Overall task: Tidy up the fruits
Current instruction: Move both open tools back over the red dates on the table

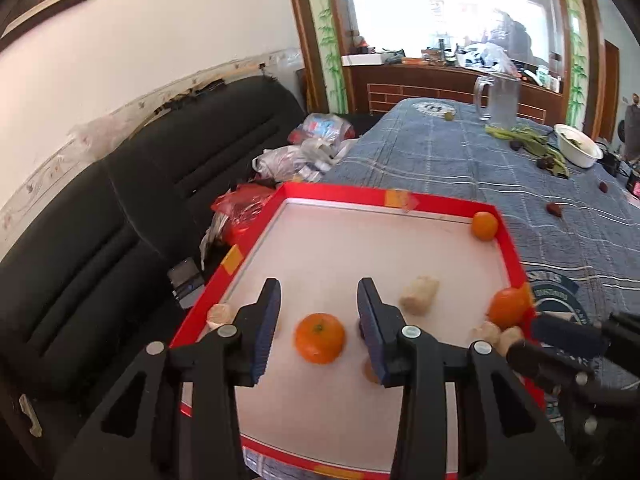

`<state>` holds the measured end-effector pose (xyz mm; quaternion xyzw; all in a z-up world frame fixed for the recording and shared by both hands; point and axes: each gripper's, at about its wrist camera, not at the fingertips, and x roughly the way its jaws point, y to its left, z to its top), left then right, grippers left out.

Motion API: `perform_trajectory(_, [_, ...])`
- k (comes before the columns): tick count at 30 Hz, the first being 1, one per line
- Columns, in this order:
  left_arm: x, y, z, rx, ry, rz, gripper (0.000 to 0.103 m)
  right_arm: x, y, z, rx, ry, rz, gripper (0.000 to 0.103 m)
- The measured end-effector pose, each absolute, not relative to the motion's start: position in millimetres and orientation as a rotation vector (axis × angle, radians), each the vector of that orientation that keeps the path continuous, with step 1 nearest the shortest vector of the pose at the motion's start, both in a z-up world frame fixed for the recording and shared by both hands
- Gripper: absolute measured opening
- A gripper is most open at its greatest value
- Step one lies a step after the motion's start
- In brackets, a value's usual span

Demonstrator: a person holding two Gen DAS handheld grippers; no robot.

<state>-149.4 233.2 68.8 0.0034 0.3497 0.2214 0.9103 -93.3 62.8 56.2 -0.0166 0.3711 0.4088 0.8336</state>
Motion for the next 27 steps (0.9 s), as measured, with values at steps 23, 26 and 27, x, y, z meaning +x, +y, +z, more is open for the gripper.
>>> perform_trajectory(23, [-55, 88, 152, 0.09, 0.601, 0.085, 0.065, 11, -174, 141, 0.156, 0.645, 0.394, 0.028])
perform_trajectory(26, [-17, 84, 164, 0.056, 0.619, 0.073, 0.068, 42, -202, 155, 0.206, 0.653, 0.366, 0.028])
perform_trajectory(27, [3, 83, 164, 0.029, 0.655, 0.062, 0.068, 54, -211, 156, 0.228, 0.656, 0.354, 0.028])
